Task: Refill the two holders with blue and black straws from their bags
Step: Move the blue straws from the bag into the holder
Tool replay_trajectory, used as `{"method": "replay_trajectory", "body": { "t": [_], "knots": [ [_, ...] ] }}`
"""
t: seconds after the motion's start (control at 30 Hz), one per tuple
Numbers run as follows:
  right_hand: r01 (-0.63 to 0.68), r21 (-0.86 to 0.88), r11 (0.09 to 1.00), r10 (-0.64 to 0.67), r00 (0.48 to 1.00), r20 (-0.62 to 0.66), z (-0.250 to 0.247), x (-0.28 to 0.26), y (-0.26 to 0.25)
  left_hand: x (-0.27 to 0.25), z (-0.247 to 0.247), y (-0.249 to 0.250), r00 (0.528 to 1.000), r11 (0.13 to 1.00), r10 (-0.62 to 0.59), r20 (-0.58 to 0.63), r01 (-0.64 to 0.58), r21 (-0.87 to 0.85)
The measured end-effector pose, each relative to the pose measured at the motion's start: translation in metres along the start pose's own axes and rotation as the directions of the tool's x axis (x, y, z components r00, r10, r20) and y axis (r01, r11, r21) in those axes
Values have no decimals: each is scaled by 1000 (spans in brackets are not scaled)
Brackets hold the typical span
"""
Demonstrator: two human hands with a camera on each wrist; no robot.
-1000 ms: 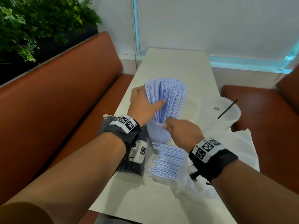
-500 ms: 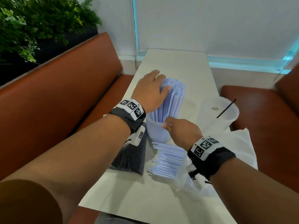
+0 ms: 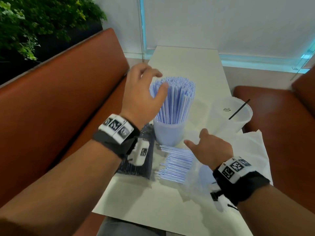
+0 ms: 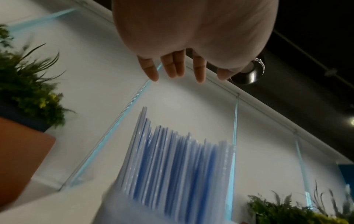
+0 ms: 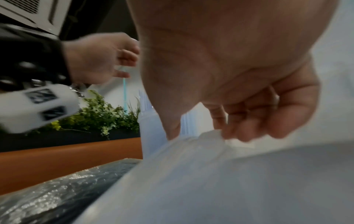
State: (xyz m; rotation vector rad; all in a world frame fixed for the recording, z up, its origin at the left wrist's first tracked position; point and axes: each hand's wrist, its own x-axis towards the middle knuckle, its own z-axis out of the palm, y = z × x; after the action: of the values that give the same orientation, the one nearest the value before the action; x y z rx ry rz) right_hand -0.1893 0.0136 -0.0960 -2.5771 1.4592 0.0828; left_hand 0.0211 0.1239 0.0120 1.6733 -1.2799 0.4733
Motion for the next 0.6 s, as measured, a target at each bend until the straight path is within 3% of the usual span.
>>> {"method": "replay_trajectory", "body": {
  "t": [0.07,0.13,0.2,0.27,0.33,0.37,0.47,0.6],
  "knots": [
    [-52,-19,998,54,993,101,3,1,5,-26,-4,6,1000,997,-11,0,10,-71],
    [-61,-21,998,63,989,135,7,0,4,-54,-1,13,983,988,-73,170,94,-120],
    [-63,11,998,61,988,139,8,0,2,-78,11,19,875,983,-125,468,174,-63],
    [-76,71,995,65,987,144,6,1,1,-99,30,20,712,993,-103,695,109,36],
    [-96,108,990,79,986,146,5,1,1,-113,49,20,544,997,-80,835,31,75],
    [-100,113,989,84,986,143,5,0,1,-117,58,20,482,997,-76,873,19,76],
    [-99,135,986,86,991,103,3,-5,3,-122,83,20,397,996,-77,915,-16,91],
    [-88,177,980,80,995,53,-1,-8,5,-130,107,23,316,978,-50,948,-177,110]
  ]
}}
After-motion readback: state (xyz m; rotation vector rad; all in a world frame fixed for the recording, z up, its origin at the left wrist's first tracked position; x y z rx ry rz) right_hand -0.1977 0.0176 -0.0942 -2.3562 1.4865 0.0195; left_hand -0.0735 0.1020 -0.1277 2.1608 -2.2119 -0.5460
